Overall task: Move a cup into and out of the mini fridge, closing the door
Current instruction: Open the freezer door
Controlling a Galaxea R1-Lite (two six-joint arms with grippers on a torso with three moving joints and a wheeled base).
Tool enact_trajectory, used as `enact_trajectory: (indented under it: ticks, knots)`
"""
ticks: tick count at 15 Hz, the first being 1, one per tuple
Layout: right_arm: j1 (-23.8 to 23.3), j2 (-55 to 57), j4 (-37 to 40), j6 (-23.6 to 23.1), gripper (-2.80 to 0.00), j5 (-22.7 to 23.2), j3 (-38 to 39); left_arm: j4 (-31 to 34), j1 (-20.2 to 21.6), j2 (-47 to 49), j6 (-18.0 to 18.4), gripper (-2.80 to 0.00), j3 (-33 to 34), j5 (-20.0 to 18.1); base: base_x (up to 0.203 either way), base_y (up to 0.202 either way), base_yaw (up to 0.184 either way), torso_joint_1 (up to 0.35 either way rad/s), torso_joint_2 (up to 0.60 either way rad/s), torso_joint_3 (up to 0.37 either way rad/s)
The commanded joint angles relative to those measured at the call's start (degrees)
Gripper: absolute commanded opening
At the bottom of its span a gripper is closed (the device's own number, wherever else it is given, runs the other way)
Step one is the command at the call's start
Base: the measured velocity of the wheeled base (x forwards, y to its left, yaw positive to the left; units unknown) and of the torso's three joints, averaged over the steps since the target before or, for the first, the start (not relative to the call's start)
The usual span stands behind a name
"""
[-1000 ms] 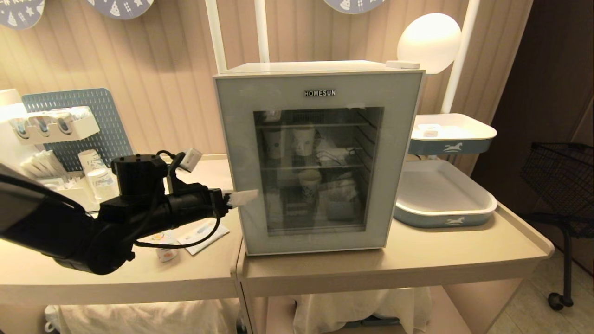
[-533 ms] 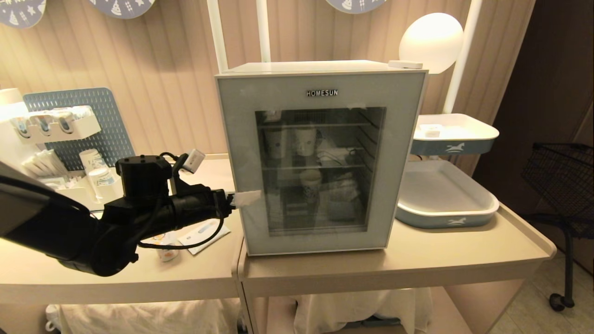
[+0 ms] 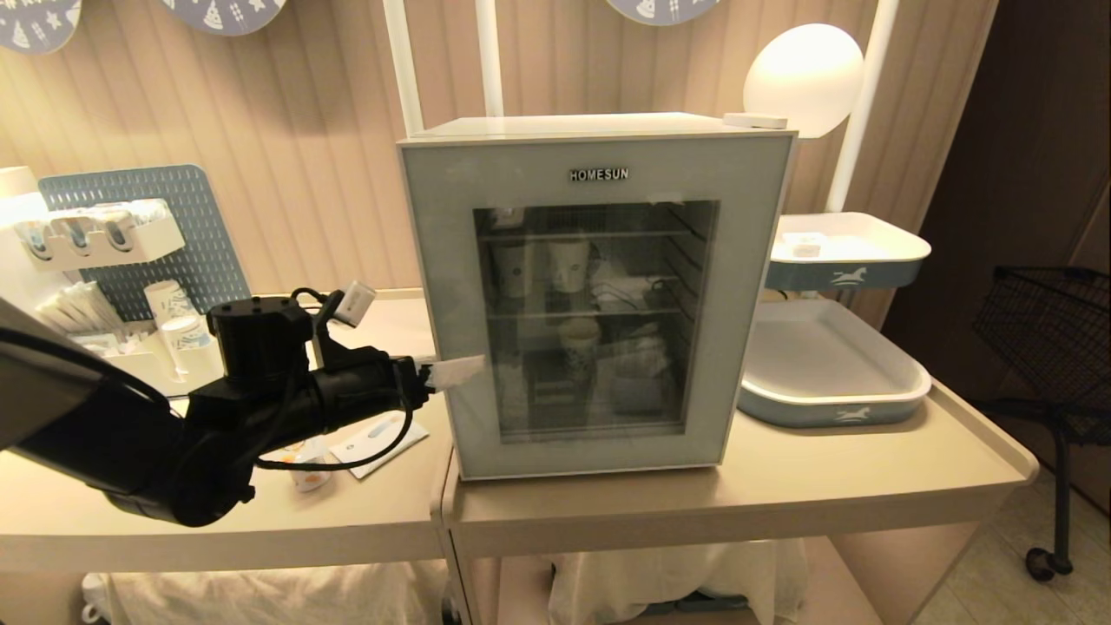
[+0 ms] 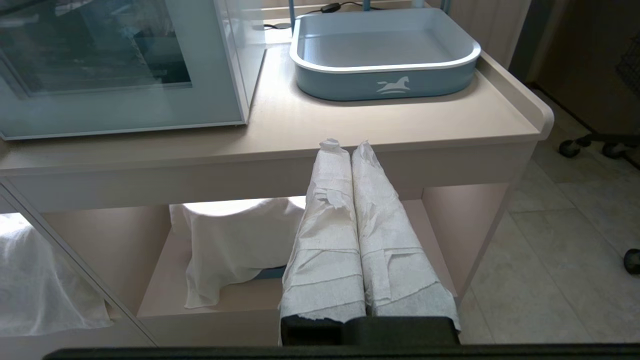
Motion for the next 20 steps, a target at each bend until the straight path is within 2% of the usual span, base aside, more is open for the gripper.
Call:
enact_trajectory:
  ticks: [1, 6, 8, 9, 12, 13, 17, 20]
  knots:
    - [0.0, 0.0, 0.0, 0.0, -2.8, 0.0, 0.0, -0.1, 0.3, 0.9, -0.4, 0.0, -0.7, 0.1, 0.0, 0.0, 0.0, 0.0, 0.0, 0.0]
    - [0.0, 0.1, 0.0, 0.0, -2.8, 0.0, 0.0, -0.3, -2.9, 1.6, -1.6, 0.0, -0.6, -0.5, 0.0, 0.0, 0.0, 0.0, 0.0, 0.0]
    - [0.0, 0.0, 0.0, 0.0, -2.8, 0.0, 0.0, -0.3, -3.2, 0.8, -2.7, 0.0, 0.3, -1.9, 0.0, 0.0, 0.0, 0.0, 0.0, 0.0]
    - [0.0, 0.0, 0.0, 0.0, -2.8, 0.0, 0.0, -0.4, -3.2, -0.2, -3.7, 0.0, 1.0, -3.5, 0.0, 0.0, 0.0, 0.0, 0.0, 0.0]
    - [0.0, 0.1, 0.0, 0.0, -2.8, 0.0, 0.0, -0.4, -2.9, -4.8, -5.6, 0.0, 4.3, -12.4, 0.0, 0.0, 0.0, 0.0, 0.0, 0.0]
    - [0.0, 0.1, 0.0, 0.0, -2.8, 0.0, 0.0, -0.4, -2.8, -6.2, -5.7, 0.0, 5.4, -13.8, 0.0, 0.0, 0.0, 0.0, 0.0, 0.0]
    - [0.0, 0.0, 0.0, 0.0, -2.8, 0.0, 0.0, -0.4, -3.1, -13.0, -5.6, 0.0, 10.8, -14.8, 0.0, 0.0, 0.0, 0.0, 0.0, 0.0]
    - [0.0, 0.1, 0.0, 0.0, -2.8, 0.0, 0.0, -0.1, -3.3, -21.8, -5.6, 0.0, 16.8, -14.9, 0.0, 0.0, 0.0, 0.0, 0.0, 0.0]
